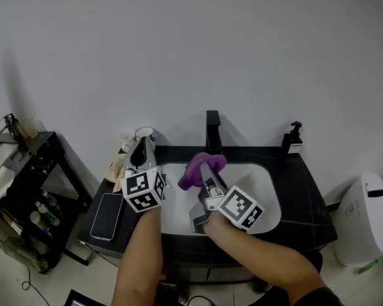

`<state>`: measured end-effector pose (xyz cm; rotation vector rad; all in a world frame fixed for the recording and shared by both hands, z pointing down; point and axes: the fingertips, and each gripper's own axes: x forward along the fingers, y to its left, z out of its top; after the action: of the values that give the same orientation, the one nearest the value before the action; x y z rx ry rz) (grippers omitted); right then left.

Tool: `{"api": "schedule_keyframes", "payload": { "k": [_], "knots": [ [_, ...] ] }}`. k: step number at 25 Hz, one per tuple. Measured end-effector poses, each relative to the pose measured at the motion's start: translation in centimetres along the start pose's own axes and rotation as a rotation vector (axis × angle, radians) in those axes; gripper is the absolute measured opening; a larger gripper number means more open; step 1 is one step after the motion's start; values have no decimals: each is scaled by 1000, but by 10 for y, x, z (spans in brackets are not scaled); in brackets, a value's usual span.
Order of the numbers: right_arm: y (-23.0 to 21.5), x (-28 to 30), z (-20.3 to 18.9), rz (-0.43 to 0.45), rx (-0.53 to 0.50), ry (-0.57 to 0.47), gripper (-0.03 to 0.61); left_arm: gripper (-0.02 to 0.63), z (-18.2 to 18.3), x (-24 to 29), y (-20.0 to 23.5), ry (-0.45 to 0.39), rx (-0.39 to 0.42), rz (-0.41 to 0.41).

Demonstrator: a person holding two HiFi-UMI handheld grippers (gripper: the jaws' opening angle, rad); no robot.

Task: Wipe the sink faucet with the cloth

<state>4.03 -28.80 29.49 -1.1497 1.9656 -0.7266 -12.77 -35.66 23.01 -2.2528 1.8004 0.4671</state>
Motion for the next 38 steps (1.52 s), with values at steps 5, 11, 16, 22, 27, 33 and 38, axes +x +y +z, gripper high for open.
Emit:
{"api": "schedule_keyframes", "payload": {
  "k": [5,11,16,22,27,33,38],
  "knots": [
    [2,-20,70,21,-436,-63,71,18,-10,2,-24,45,27,-78],
    [-45,-8,106,-32,-907,56,71,18,-12,4,-34,54,-2,-109],
    [-68,-2,103,-86,-1084,152,71,17,-28,6,-49,103,8,-150],
    [-86,4,115,-98,-1123,218,72,18,-50,10,-77,172,-50,-257],
    [-97,-7,127,-148,-1042,176,70,17,-58,11,-92,194,-8,-308],
    [-85,-2,119,-128,-1180,168,69,17,-67,16,-92,216,87,-305],
    [-87,-4,130,-129,-1138,120,69,17,-68,19,-76,226,171,-263]
  ]
}}
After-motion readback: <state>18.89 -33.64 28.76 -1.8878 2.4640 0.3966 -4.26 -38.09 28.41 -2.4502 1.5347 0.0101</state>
